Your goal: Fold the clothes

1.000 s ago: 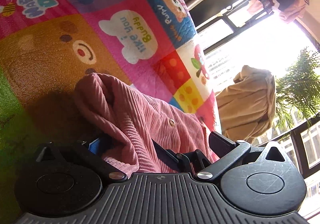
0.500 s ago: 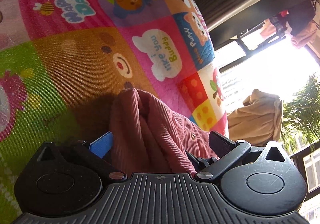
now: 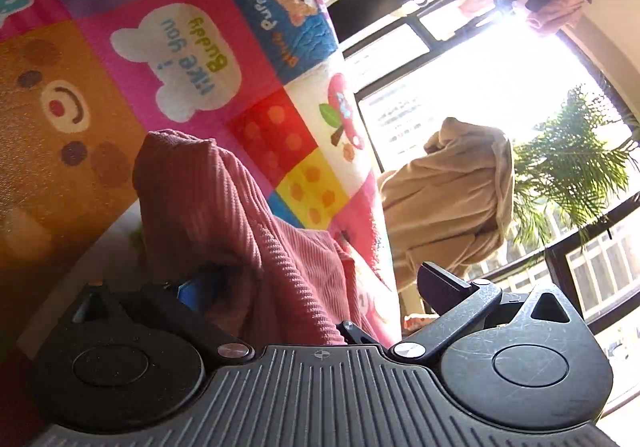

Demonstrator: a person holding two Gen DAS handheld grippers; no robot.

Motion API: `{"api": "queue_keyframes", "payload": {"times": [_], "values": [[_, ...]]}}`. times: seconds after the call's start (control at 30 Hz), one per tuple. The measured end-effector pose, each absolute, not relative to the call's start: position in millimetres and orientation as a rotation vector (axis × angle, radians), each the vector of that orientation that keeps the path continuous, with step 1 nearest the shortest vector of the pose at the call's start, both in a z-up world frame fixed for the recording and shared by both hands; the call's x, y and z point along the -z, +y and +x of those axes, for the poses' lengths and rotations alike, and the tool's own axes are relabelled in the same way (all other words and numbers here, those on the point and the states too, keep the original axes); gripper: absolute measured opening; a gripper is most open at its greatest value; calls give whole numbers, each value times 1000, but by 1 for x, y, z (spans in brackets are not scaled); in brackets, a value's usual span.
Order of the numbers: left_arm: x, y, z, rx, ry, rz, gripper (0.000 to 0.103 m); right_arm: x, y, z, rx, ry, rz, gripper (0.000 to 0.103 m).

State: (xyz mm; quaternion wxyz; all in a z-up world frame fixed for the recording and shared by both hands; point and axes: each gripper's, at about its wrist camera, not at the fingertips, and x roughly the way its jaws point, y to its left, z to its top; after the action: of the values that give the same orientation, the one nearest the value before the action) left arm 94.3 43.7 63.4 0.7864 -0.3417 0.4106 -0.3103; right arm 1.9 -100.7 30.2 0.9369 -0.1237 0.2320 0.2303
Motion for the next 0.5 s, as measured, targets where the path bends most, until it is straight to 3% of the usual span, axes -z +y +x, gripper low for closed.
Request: {"api": "queue_keyframes", "payload": {"times": [0.27, 0.5], "values": [[-103, -68, 113, 913, 890, -539, 103, -34, -215, 5, -252, 527, -27, 40], [-112, -33, 86, 653, 701, -384, 103, -14, -271, 12, -256, 586, 238, 40]]}}
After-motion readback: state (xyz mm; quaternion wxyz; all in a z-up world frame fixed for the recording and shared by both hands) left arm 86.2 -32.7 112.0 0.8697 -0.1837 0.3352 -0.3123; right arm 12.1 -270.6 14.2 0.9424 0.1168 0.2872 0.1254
